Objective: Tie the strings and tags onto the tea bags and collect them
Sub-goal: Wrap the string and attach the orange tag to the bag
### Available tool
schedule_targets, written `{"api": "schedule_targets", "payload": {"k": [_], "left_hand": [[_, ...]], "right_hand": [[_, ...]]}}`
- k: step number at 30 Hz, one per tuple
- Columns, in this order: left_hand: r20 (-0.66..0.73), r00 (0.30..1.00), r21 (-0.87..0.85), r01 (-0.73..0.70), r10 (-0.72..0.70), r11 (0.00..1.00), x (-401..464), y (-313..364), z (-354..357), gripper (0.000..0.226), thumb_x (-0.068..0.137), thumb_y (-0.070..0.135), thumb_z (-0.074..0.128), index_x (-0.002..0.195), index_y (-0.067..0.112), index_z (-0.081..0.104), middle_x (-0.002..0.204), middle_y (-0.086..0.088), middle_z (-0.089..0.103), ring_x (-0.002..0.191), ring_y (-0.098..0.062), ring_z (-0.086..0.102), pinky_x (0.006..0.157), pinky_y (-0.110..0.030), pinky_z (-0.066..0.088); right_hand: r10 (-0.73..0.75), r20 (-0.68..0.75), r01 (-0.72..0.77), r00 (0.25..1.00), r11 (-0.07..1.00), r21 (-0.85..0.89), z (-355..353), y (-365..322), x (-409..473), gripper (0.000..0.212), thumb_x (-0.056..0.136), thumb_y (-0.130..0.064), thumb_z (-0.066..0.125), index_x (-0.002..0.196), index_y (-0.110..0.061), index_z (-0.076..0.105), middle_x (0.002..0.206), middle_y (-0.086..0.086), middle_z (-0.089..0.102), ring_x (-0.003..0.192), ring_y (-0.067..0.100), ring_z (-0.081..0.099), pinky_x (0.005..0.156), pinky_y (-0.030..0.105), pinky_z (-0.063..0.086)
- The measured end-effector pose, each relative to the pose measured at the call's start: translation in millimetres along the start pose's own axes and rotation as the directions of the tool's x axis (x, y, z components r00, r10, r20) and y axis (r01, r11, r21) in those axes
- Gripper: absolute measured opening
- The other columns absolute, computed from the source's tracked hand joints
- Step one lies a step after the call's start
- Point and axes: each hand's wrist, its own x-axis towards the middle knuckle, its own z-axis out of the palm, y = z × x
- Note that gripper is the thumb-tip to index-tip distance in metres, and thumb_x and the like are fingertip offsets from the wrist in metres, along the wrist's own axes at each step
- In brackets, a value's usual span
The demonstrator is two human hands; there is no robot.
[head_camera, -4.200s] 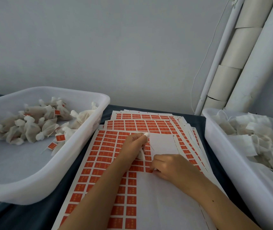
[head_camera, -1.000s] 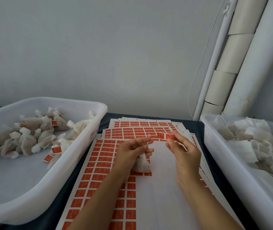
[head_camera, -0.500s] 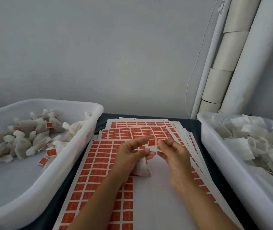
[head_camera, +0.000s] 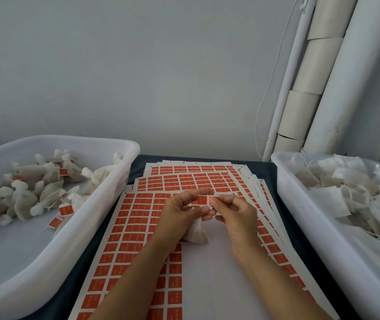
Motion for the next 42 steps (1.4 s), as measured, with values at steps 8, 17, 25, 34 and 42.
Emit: {"api": "schedule_targets", "payload": {"k": [8, 17, 25, 34, 42], "left_hand": [[0.013, 1.000, -0.008, -0.006, 0.006, 1.000, -0.4, -0.2, -0.2, 0.033, 0.083, 0.001, 0.063, 0.101, 0.028, 0.069, 0.100, 0.011, 0.072, 0.080, -0.015, 0.072, 0.065, -0.017, 0.055], [0.025, 1.000, -0.004, -0.018, 0.019, 1.000, -0.8, -1.4, -1.4, 0.031, 0.085, 0.000, 0.061, 0.102, 0.025, 0.069, 0.099, 0.009, 0.073, 0.079, -0.015, 0.072, 0.065, -0.017, 0.054], [0.018, 1.000, 0.006, -0.026, 0.026, 1.000, -0.8, -1.9, -1.6, 0.028, 0.088, 0.004, 0.058, 0.103, 0.025, 0.069, 0.097, 0.004, 0.074, 0.078, -0.015, 0.071, 0.067, -0.018, 0.055], [-0.016, 0.998, 0.018, -0.061, 0.061, 0.998, -1.4, -2.7, -2.6, 0.025, 0.091, 0.006, 0.055, 0.103, 0.022, 0.070, 0.090, -0.004, 0.074, 0.074, -0.017, 0.071, 0.068, -0.021, 0.056], [-0.009, 0.998, 0.019, -0.061, 0.061, 0.998, -1.9, -0.9, -2.2, 0.027, 0.091, 0.005, 0.055, 0.101, 0.024, 0.069, 0.091, 0.002, 0.075, 0.070, -0.012, 0.070, 0.063, -0.019, 0.055]], "right_hand": [[0.000, 0.007, 0.000, 1.000, 1.000, -0.009, 1.1, 0.8, -0.1, 0.013, 0.079, -0.024, 0.071, 0.076, -0.033, 0.062, 0.078, -0.017, 0.066, 0.074, 0.008, 0.066, 0.059, 0.013, 0.051], [0.029, 0.006, -0.029, 1.000, 0.999, -0.017, -0.7, 3.2, 0.4, 0.010, 0.079, -0.025, 0.072, 0.076, -0.031, 0.063, 0.079, -0.012, 0.068, 0.074, 0.010, 0.066, 0.051, 0.009, 0.048], [0.077, 0.037, -0.078, 0.996, 0.997, 0.016, -1.3, 6.1, 2.4, 0.010, 0.079, -0.023, 0.072, 0.075, -0.030, 0.065, 0.072, -0.018, 0.068, 0.069, 0.007, 0.067, 0.051, 0.010, 0.048], [0.168, 0.041, -0.170, 0.985, 0.984, 0.049, 0.4, 6.6, 5.6, 0.026, 0.078, -0.027, 0.073, 0.100, -0.023, 0.061, 0.085, -0.009, 0.066, 0.066, 0.007, 0.067, 0.048, 0.010, 0.047], [0.133, 0.187, -0.137, 0.973, 0.991, 0.006, -3.9, 4.3, 7.0, 0.008, 0.082, -0.026, 0.068, 0.089, -0.026, 0.067, 0.075, -0.016, 0.070, 0.073, 0.003, 0.067, 0.054, 0.011, 0.049]]}}
